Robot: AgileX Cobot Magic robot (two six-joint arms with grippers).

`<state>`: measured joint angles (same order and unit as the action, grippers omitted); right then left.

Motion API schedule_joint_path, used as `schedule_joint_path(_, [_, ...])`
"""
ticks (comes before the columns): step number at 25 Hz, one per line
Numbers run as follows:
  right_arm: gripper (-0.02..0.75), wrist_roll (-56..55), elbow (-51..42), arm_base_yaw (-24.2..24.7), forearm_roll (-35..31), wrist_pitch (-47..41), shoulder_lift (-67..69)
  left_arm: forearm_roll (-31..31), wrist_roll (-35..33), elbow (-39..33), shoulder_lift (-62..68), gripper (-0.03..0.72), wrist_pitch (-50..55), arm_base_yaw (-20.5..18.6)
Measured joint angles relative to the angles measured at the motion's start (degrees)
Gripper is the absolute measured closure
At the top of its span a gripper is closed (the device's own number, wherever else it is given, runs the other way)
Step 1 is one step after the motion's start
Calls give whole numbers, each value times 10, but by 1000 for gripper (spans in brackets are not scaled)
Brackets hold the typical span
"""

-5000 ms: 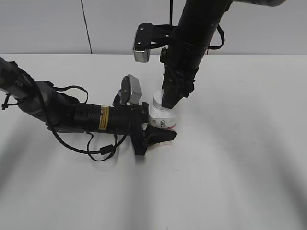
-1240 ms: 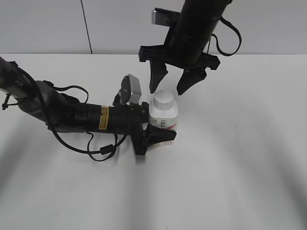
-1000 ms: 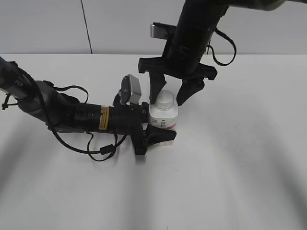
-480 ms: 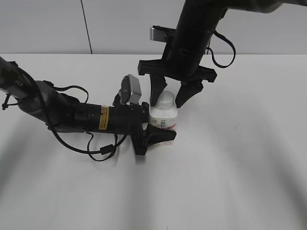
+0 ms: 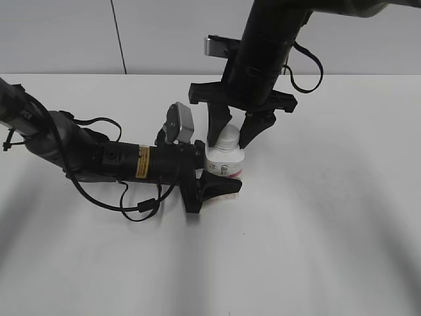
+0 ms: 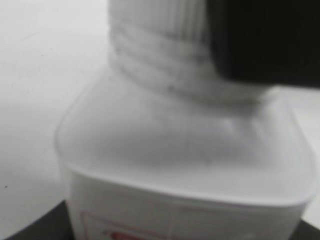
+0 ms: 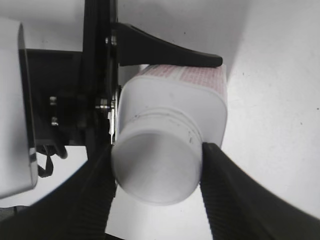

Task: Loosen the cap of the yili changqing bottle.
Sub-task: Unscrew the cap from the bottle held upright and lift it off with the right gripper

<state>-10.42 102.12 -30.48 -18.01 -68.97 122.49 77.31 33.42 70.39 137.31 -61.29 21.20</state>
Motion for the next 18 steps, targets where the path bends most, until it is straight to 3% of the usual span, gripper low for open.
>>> schedule_joint_path(3, [325, 45, 0, 0, 0, -2, 0, 0, 0, 0, 0, 282, 0, 0])
schedule_joint_path(9, [343, 269, 0, 0, 8, -16, 0, 0, 0, 0, 0, 282, 0, 0])
schedule_joint_path(14, [454, 441, 0, 1, 26, -27, 0, 0, 2, 0, 0, 282, -2, -1])
schedule_joint_path(18, [482, 500, 0, 1, 33, -28, 0, 1, 2, 0, 0, 282, -2, -1])
